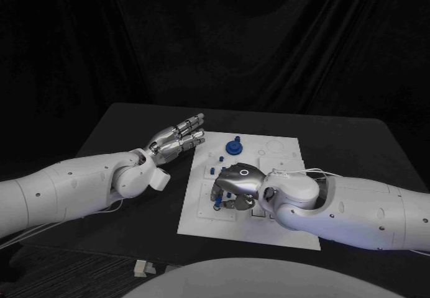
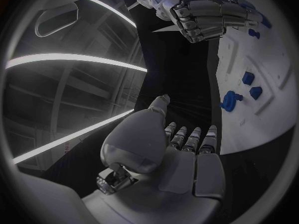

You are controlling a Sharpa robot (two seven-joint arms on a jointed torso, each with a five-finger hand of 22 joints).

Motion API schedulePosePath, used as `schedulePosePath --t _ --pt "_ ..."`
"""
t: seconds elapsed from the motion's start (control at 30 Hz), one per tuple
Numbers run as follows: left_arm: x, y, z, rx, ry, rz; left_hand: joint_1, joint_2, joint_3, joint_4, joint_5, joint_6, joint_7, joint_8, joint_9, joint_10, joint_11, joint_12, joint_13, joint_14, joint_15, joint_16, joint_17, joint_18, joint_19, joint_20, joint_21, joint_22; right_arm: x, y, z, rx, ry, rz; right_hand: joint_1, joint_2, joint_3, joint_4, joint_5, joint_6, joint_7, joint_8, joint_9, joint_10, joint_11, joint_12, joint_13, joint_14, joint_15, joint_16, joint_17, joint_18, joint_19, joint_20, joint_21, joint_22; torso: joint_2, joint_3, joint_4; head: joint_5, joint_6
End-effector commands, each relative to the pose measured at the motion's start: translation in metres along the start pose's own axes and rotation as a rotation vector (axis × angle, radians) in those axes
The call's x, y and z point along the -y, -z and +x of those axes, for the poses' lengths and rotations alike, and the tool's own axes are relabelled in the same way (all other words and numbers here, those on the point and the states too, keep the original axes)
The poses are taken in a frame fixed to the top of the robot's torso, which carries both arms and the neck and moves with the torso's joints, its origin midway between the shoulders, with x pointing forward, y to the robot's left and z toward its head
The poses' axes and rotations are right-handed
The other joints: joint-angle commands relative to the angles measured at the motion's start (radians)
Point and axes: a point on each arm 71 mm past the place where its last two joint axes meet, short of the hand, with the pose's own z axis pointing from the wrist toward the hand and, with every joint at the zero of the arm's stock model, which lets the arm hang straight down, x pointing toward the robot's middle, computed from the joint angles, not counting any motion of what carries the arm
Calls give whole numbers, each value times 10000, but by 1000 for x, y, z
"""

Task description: Assemble the parts on the task board

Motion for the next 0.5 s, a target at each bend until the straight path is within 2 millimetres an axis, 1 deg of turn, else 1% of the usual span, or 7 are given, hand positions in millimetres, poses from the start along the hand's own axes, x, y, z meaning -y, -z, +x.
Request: schedulePosePath --t 0.03,0.27,0.43,0.5 --pt "0 0 2 -105 93 110 -39 58 13 -29 -38 -50 44 39 -2 -15 33 -33 -17 15 20 -36 -9 52 -1 52 53 -11 -1 1 4 -57 86 45 31 0 -6 -41 23 73 18 70 -1 91 -9 -44 11 336 -27 41 -9 -176 62 20 33 1535 3 -11 9 10 -2" --pt "0 0 1 -103 97 92 -47 64 24 -35 -34 -49 48 39 -1 -15 29 -33 -17 15 18 -36 -9 53 -1 51 54 -11 -3 2 5 -109 47 33 19 -1 -3 -56 9 105 4 76 14 130 -23 -40 15 331 -36 39 -22 -174 58 16 49 1534 5 -1 14 18 -2" --pt "-1 0 2 -116 111 75 -47 64 24 -35 -34 -49 48 39 -1 -15 29 -33 -17 15 18 -36 -9 53 -1 51 54 -11 -4 2 6 -141 34 38 19 -1 -3 -56 9 105 4 76 14 130 -23 -40 15 331 -36 39 -22 -174 58 16 49 1534 4 -2 5 -22 -2" --pt "-1 0 2 -121 116 67 -47 64 24 -35 -34 -49 48 39 -1 -15 29 -33 -17 15 18 -36 -9 53 -1 51 54 -11 -4 2 6 -141 29 40 18 -3 -1 -65 5 119 -2 80 21 145 -29 -39 17 328 -40 35 -31 -172 53 14 42 1531 5 -2 6 -5 -2"
